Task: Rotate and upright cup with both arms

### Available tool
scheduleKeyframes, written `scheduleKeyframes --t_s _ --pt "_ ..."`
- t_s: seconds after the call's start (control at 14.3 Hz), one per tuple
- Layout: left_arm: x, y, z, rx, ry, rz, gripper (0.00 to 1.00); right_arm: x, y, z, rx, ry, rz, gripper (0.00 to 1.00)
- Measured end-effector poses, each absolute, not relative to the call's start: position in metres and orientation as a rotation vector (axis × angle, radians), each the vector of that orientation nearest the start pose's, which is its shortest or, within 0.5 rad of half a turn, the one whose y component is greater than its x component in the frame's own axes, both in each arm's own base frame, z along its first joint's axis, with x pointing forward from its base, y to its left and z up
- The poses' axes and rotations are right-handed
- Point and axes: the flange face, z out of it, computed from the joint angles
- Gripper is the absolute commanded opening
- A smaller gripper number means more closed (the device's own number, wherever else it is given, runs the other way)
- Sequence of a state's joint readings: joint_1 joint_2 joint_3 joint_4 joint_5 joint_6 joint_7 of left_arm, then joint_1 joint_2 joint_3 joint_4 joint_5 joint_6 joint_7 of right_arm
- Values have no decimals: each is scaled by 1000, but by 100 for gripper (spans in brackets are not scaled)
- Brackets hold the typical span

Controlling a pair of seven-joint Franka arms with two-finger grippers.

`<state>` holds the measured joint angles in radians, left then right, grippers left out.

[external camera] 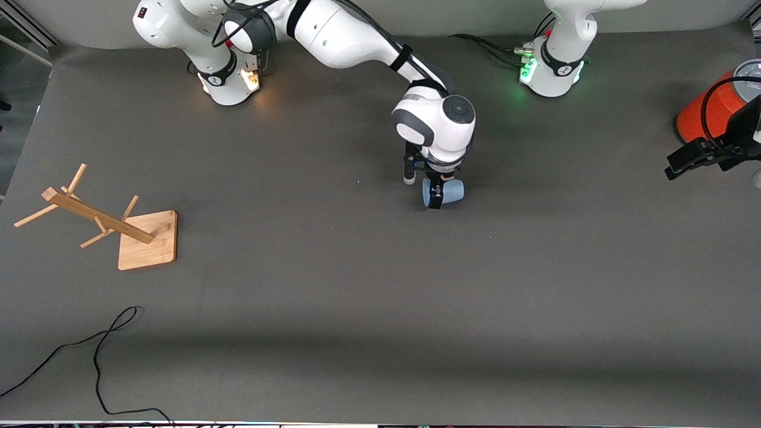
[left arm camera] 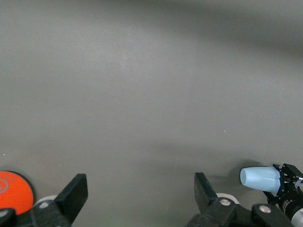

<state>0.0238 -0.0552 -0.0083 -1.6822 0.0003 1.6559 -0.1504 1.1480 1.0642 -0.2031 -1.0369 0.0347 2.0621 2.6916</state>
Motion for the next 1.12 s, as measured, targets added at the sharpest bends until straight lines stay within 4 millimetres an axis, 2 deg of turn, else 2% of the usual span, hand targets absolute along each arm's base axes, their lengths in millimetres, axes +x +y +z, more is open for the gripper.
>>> scheduleKeyframes --t_s 0.21,0.35,0.56,0.7,0.84,0.91,0.98,1.12 --pt "544 8 609 -3132 -260 -45 100 409 661 195 -2094 2295 -235 100" --pt "544 8 610 -3132 -260 -46 100 411 663 213 -2091 2295 -238 100" --pt "544 8 610 -3132 -260 -46 100 409 660 283 -2147 2290 -239 100" --pt "544 8 610 -3132 -260 -46 100 408 649 345 -2216 2257 -224 100" --pt "544 8 610 -3132 -260 -46 100 413 626 407 -2351 2164 -208 100" --pt "544 8 610 -3132 -260 -46 100 423 605 435 -2435 2110 -197 100" --pt "544 8 610 -3132 -260 -46 100 439 580 459 -2508 2057 -180 100" --pt "544 8 610 -3132 -260 -46 100 480 516 503 -2642 1938 -124 100"
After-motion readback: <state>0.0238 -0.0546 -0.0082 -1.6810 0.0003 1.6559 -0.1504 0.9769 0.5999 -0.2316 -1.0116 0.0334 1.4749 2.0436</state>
